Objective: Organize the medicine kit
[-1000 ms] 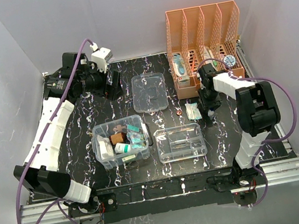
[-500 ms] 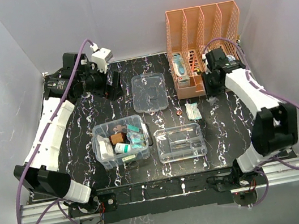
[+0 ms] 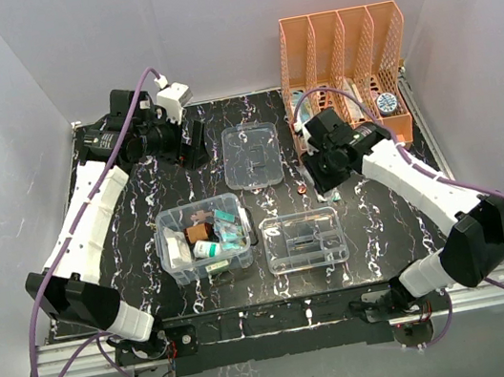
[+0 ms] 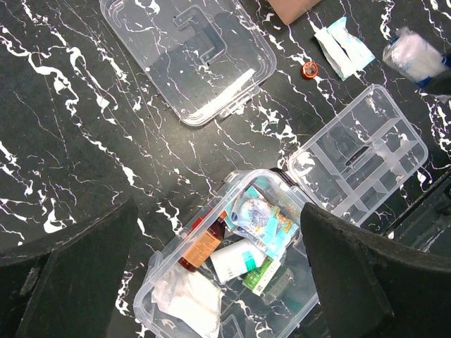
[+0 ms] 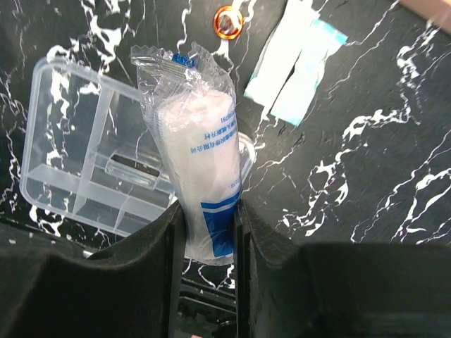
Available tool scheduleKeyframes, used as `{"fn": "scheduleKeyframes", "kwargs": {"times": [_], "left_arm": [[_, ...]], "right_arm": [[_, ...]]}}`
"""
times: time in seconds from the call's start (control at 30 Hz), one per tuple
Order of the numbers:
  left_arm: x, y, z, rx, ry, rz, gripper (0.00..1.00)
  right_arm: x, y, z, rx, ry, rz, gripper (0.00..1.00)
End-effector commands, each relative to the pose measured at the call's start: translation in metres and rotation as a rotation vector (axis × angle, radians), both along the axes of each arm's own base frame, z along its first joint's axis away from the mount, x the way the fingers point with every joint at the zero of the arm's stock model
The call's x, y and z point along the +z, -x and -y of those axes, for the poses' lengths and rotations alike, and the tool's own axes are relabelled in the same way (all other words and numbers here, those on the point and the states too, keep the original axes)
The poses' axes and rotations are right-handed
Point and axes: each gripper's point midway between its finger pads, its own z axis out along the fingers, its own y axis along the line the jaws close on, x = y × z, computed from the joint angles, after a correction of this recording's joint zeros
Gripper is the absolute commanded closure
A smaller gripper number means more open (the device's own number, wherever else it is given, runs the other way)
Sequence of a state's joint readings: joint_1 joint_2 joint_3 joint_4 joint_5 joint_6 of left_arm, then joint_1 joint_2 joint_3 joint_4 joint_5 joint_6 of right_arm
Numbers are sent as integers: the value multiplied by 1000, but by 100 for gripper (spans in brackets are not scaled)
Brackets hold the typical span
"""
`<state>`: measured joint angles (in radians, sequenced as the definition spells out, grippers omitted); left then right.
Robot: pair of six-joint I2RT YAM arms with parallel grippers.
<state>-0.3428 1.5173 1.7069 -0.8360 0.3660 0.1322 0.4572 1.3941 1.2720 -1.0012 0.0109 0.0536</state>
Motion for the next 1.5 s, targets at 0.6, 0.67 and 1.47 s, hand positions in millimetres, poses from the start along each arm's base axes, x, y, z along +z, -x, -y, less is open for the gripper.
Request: {"fn": "scheduleKeyframes", "kwargs": {"times": [0.6,0.67,1.47], "left_arm": [[5,4,-2,14,7,-20,1],[3,6,-2,11,8,-25,1],[-8,12,2,-32,18,-39,2]], "right_arm": [[-42,29,-51,283,131,-56,79],[-43,28,-55,359,134,-48,82],[-97,18,-37,836,350,46,95]]}}
